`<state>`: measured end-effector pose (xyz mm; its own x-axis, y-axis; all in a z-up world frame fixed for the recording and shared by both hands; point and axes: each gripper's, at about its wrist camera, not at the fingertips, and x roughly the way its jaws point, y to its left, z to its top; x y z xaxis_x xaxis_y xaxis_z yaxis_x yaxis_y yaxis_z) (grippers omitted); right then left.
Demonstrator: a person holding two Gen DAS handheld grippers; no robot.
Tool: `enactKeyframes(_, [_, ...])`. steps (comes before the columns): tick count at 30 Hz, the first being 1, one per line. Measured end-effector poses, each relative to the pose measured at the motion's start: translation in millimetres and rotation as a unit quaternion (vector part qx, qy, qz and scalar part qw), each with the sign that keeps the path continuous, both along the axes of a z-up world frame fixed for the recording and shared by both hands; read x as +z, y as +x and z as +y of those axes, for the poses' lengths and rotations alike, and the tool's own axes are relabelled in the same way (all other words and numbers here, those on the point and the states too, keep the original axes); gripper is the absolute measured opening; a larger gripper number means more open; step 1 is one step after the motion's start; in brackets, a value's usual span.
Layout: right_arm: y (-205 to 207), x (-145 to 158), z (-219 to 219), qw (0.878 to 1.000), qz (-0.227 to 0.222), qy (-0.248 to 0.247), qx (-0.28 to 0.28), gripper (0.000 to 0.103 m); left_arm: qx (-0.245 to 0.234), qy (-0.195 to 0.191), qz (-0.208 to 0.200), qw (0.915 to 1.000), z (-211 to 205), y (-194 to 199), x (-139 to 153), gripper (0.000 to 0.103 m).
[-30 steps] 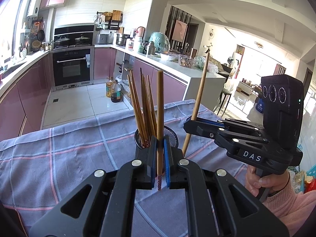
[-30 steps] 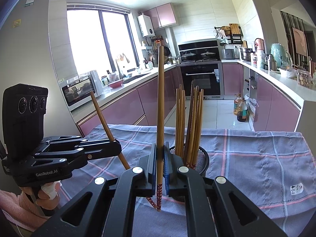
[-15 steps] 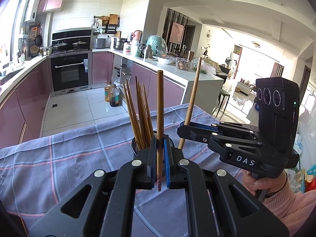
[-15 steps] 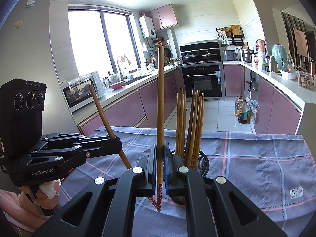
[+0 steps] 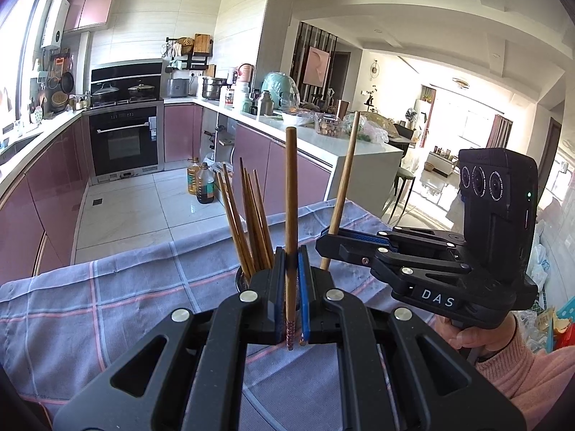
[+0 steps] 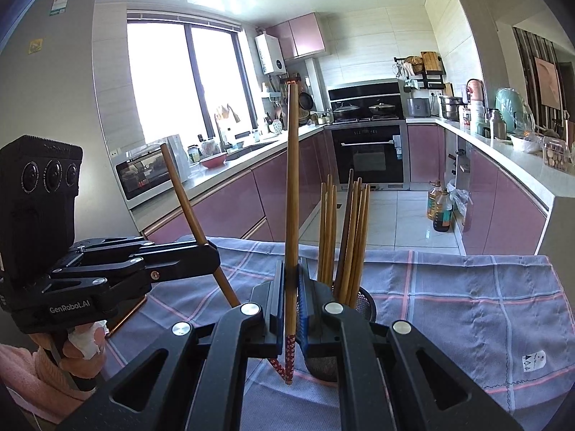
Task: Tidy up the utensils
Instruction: 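Lower the left chopstick into the mesh cup while the right gripper lowers its own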
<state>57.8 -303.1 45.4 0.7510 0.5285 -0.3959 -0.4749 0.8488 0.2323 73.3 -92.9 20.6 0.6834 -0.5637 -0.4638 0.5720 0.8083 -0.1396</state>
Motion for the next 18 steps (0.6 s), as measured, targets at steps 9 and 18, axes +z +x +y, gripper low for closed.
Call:
enactKeyframes(9, [0.2, 4.0, -0.5, 1.000, -0.006, -0.001, 0.001, 0.006, -0.005, -0.004, -0.008, 0.9999, 0.2, -1.2, 7.7, 0.008])
enactKeyframes(18, [-0.4, 8.4, 0.1, 1.000, -0.013, -0.005, 0.000, 0.006, -0.007, -0.007, -0.018, 0.9998, -4.8, 2.5, 16.7, 0.008])
